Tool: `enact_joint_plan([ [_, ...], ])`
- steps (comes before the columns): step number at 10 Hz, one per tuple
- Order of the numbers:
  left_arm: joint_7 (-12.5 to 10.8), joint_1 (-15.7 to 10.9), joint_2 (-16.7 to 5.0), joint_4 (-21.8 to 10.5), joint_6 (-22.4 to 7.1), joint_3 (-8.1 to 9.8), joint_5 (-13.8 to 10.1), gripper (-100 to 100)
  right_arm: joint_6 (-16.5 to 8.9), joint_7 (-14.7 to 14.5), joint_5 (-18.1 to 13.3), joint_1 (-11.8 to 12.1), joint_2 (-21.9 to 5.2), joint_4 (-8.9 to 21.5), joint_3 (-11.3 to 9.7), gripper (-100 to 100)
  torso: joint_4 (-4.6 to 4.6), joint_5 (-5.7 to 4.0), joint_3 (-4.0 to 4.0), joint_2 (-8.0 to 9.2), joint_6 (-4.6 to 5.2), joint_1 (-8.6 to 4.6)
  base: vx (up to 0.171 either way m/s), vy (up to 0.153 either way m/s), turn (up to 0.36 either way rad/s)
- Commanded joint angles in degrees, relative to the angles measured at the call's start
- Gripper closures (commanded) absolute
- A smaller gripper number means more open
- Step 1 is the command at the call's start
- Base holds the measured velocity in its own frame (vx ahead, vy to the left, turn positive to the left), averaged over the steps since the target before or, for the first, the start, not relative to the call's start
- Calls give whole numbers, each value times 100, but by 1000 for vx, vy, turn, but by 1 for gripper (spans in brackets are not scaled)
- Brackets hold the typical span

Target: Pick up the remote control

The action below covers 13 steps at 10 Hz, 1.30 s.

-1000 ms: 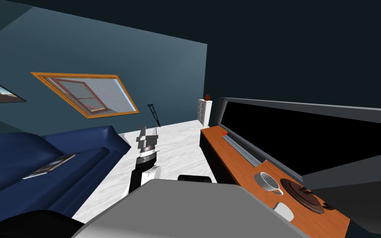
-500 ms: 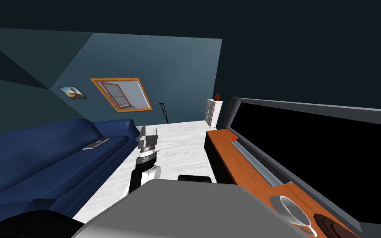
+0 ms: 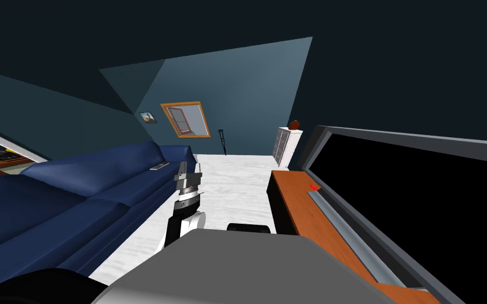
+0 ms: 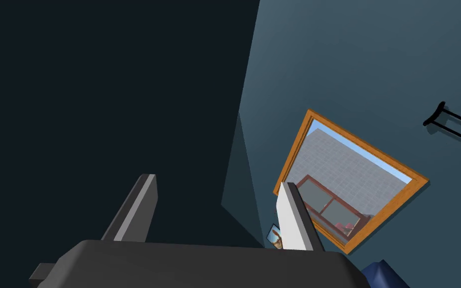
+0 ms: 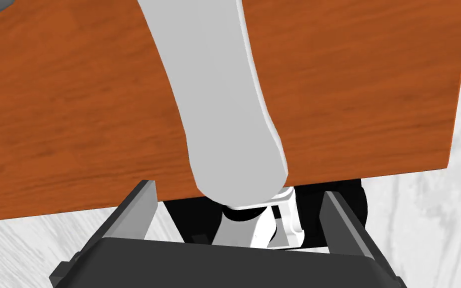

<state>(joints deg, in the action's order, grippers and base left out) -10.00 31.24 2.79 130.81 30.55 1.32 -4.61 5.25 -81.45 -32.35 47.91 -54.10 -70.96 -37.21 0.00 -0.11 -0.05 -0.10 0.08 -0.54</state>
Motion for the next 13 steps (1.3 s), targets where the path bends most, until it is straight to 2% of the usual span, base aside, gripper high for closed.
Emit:
enact_joint_plan([
  [1,0,0,0,0,0,0,0,0,2,-63,-37,-60,7,160,-72,-100,0,0,0,0,0,0,-14,-84,209],
  [5,0,1,1,0,0,0,0,0,-220,-299,-240,-190,168,517,-438,-100,0,5,0,0,4,26,-33,-70,235],
  [6,0,0,0,0,0,0,0,0,-150,-272,-216,-183,160,518,-361,-100,2,4,5,8,4,19,-31,-49,51],
  [7,0,2,1,0,0,0,0,0,-153,-285,-222,-190,165,536,-368,0,1,5,2,3,9,33,-4,-9,-7],
  [8,0,2,1,0,0,0,0,0,-207,-241,-261,-335,366,716,-432,-100,-1,9,-2,-5,8,47,-25,-23,75],
  [11,0,2,1,0,0,0,0,0,-275,-188,-312,-518,618,944,-514,-100,-1,11,-3,-5,8,59,-18,5,53],
  [12,0,2,1,0,0,0,0,0,-251,-201,-298,-473,549,886,-492,-100,-1,12,-3,-6,8,61,-6,7,10],
  [13,0,2,1,0,0,0,0,0,-255,-198,-300,-479,560,895,-494,100,-2,12,-4,-8,9,59,-3,1,-10],
])
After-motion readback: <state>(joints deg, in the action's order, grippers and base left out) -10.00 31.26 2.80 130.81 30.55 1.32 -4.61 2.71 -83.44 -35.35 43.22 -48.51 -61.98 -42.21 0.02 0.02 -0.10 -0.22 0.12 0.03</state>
